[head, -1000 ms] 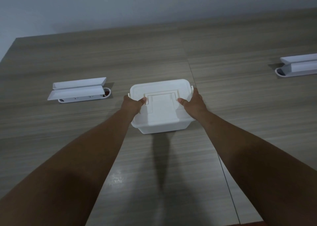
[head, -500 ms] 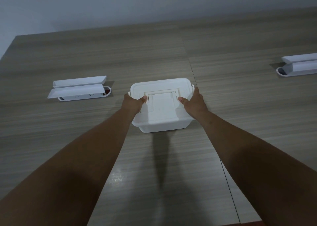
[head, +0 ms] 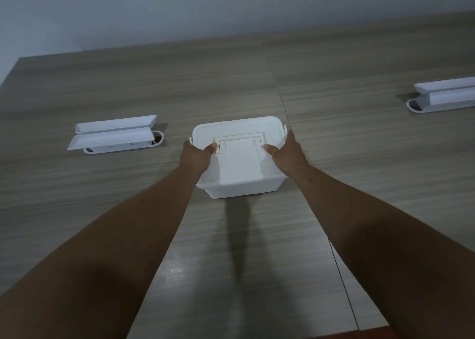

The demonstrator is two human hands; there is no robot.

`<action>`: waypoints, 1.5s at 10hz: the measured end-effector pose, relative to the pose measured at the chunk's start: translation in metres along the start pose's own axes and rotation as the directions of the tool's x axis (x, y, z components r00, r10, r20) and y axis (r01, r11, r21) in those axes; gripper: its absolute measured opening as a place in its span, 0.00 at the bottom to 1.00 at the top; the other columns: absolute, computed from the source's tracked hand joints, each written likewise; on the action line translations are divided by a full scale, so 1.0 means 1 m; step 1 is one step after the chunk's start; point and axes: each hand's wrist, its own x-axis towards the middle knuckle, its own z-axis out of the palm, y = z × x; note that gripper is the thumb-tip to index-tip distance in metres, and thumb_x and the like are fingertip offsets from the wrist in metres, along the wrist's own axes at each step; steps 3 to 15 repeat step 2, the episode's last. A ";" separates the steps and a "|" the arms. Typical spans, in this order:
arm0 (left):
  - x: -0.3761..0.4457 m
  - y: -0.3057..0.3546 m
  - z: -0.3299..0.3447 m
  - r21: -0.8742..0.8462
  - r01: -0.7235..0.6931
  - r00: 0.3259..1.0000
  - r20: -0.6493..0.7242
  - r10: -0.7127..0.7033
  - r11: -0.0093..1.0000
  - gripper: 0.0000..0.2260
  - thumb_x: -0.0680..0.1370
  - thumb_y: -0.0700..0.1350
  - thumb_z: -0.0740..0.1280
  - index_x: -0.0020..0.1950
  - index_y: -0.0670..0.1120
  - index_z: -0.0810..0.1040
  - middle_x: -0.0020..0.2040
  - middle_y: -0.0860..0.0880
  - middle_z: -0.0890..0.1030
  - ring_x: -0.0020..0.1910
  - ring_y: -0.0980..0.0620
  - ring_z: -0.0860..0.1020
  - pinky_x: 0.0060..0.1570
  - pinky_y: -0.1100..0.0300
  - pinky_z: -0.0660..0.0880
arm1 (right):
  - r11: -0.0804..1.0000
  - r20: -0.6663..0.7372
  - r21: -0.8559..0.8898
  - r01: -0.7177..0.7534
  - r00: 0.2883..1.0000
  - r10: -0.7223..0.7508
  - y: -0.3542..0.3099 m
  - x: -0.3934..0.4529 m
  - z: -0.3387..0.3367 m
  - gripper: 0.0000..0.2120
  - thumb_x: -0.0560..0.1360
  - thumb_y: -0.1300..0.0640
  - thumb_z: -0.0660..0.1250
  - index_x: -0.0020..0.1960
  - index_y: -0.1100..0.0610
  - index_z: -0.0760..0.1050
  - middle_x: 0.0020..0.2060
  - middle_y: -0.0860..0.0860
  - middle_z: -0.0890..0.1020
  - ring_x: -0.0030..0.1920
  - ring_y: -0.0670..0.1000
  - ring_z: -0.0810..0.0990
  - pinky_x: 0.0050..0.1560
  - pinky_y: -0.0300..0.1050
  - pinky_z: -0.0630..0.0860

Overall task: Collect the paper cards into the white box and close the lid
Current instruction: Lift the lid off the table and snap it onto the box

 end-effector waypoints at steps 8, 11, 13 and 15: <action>-0.014 0.006 -0.009 0.136 -0.026 0.999 -0.038 0.032 0.990 0.34 0.76 0.58 0.66 0.74 0.38 0.62 0.71 0.38 0.70 0.67 0.37 0.72 0.65 0.44 0.71 | 0.948 0.029 -0.312 0.058 0.998 -0.051 -0.012 -0.020 -0.027 0.45 0.70 0.36 0.69 0.76 0.58 0.56 0.71 0.59 0.65 0.71 0.62 0.66 0.67 0.56 0.67; -0.014 0.006 -0.009 0.136 -0.026 0.999 -0.038 0.032 0.990 0.34 0.76 0.58 0.66 0.74 0.38 0.62 0.71 0.38 0.70 0.67 0.37 0.72 0.65 0.44 0.71 | 0.948 0.029 -0.312 0.058 0.998 -0.051 -0.012 -0.020 -0.027 0.45 0.70 0.36 0.69 0.76 0.58 0.56 0.71 0.59 0.65 0.71 0.62 0.66 0.67 0.56 0.67; -0.014 0.006 -0.009 0.136 -0.026 0.999 -0.038 0.032 0.990 0.34 0.76 0.58 0.66 0.74 0.38 0.62 0.71 0.38 0.70 0.67 0.37 0.72 0.65 0.44 0.71 | 0.948 0.029 -0.312 0.058 0.998 -0.051 -0.012 -0.020 -0.027 0.45 0.70 0.36 0.69 0.76 0.58 0.56 0.71 0.59 0.65 0.71 0.62 0.66 0.67 0.56 0.67; -0.014 0.006 -0.009 0.136 -0.026 0.999 -0.038 0.032 0.990 0.34 0.76 0.58 0.66 0.74 0.38 0.62 0.71 0.38 0.70 0.67 0.37 0.72 0.65 0.44 0.71 | 0.948 0.029 -0.312 0.058 0.998 -0.051 -0.012 -0.020 -0.027 0.45 0.70 0.36 0.69 0.76 0.58 0.56 0.71 0.59 0.65 0.71 0.62 0.66 0.67 0.56 0.67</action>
